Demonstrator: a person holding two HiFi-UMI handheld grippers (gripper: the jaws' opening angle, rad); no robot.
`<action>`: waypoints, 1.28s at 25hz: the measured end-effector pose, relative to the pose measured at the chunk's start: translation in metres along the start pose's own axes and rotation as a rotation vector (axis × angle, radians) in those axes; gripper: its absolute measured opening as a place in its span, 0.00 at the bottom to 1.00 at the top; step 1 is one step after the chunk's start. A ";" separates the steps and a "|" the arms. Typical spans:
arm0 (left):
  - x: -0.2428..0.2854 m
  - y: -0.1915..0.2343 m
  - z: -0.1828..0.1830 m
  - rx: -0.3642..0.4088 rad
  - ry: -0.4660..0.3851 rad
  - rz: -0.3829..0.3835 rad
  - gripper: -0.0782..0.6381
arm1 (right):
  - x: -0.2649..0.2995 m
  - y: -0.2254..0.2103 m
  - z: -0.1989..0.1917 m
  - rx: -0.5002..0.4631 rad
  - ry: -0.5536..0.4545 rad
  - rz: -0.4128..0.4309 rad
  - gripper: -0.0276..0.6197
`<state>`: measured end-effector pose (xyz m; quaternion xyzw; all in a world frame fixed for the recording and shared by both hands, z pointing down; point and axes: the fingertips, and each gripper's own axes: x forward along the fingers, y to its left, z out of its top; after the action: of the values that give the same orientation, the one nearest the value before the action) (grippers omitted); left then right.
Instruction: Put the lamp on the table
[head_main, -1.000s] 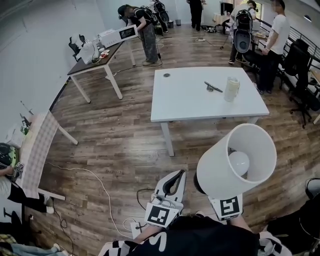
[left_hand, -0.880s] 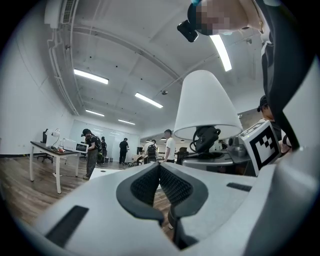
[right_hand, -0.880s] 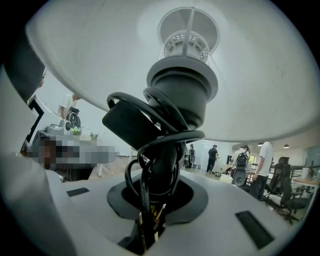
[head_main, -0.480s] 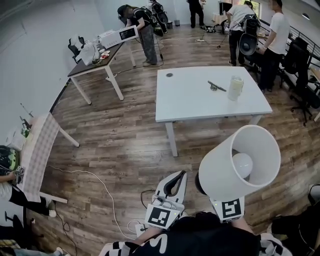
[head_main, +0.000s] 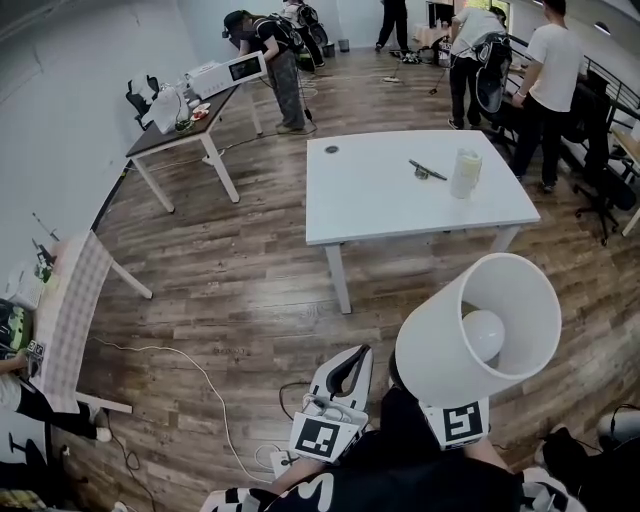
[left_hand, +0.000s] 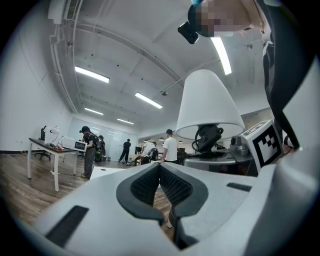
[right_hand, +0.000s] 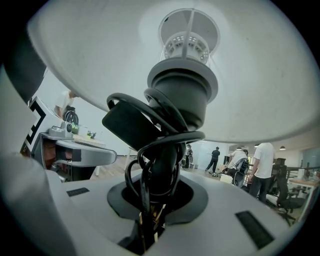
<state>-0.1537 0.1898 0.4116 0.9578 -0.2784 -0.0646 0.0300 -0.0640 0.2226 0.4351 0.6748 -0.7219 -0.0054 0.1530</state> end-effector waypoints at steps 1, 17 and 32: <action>0.001 0.001 0.000 0.002 0.001 0.001 0.12 | 0.001 -0.001 -0.001 0.003 0.003 0.000 0.15; 0.085 0.053 -0.014 0.027 0.021 0.065 0.12 | 0.094 -0.053 0.004 -0.016 -0.035 0.069 0.15; 0.215 0.107 -0.017 0.039 0.008 0.143 0.12 | 0.206 -0.142 0.011 0.013 -0.015 0.137 0.15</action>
<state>-0.0278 -0.0154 0.4154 0.9361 -0.3473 -0.0531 0.0168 0.0627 0.0070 0.4378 0.6248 -0.7675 0.0047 0.1435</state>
